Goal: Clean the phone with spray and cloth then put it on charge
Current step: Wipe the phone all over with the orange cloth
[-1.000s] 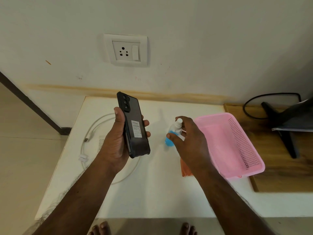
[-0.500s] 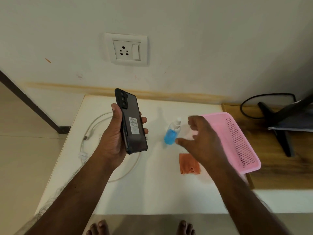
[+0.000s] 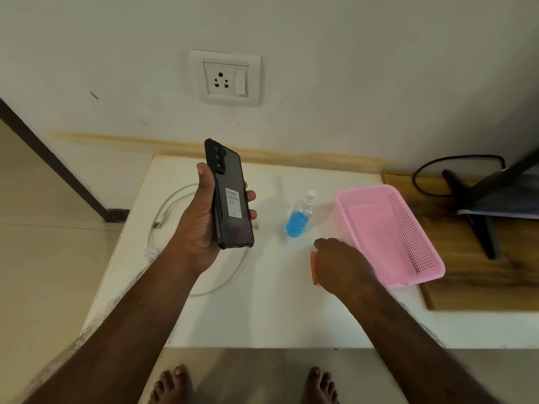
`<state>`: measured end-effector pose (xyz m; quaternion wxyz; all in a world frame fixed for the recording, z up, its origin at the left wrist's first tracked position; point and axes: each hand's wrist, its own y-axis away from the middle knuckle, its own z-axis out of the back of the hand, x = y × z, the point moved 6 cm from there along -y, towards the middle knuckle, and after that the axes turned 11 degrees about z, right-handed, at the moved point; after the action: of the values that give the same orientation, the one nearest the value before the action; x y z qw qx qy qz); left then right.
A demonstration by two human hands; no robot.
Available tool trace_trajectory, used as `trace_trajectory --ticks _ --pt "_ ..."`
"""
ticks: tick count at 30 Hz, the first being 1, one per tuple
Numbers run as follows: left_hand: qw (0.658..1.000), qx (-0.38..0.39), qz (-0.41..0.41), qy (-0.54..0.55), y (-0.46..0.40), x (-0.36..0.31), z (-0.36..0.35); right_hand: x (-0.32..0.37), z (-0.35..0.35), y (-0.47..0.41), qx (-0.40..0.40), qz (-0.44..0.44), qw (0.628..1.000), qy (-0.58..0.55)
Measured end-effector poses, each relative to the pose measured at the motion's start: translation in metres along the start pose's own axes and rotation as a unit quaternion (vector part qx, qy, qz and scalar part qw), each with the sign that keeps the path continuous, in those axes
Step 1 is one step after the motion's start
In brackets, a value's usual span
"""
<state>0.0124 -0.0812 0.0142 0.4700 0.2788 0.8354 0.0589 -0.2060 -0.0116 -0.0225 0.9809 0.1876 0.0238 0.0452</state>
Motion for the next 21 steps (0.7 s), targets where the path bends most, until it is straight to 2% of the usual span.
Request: trace_trajectory --ticks 3,6,9,13,15,17,21 --pt "1.000 0.000 0.009 0.002 -0.001 0.001 0.000 0.001 0.001 -0.001 -0.013 0.000 1.000 0.004" --pt "1.000 0.002 0.016 0.008 0.000 0.001 -0.001 0.003 -0.001 0.000 0.018 -0.004 1.000 -0.010" --pt "1.000 0.005 0.029 0.005 0.002 0.001 -0.003 0.007 0.010 0.005 0.030 -0.002 0.997 -0.072" --pt "0.999 0.018 0.035 0.007 0.006 0.001 -0.005 0.024 0.043 0.017 -0.069 0.050 0.978 -0.188" --pt "0.999 0.026 0.035 0.000 0.008 0.000 -0.006 0.027 0.063 0.024 -0.135 0.060 0.928 -0.342" --pt "0.998 0.041 0.038 -0.008 0.010 0.000 -0.009 0.026 0.078 0.029 -0.173 0.063 0.842 -0.508" --pt "0.995 0.081 0.056 -0.029 0.012 0.004 -0.020 0.019 0.093 0.029 -0.257 0.023 0.689 -0.677"
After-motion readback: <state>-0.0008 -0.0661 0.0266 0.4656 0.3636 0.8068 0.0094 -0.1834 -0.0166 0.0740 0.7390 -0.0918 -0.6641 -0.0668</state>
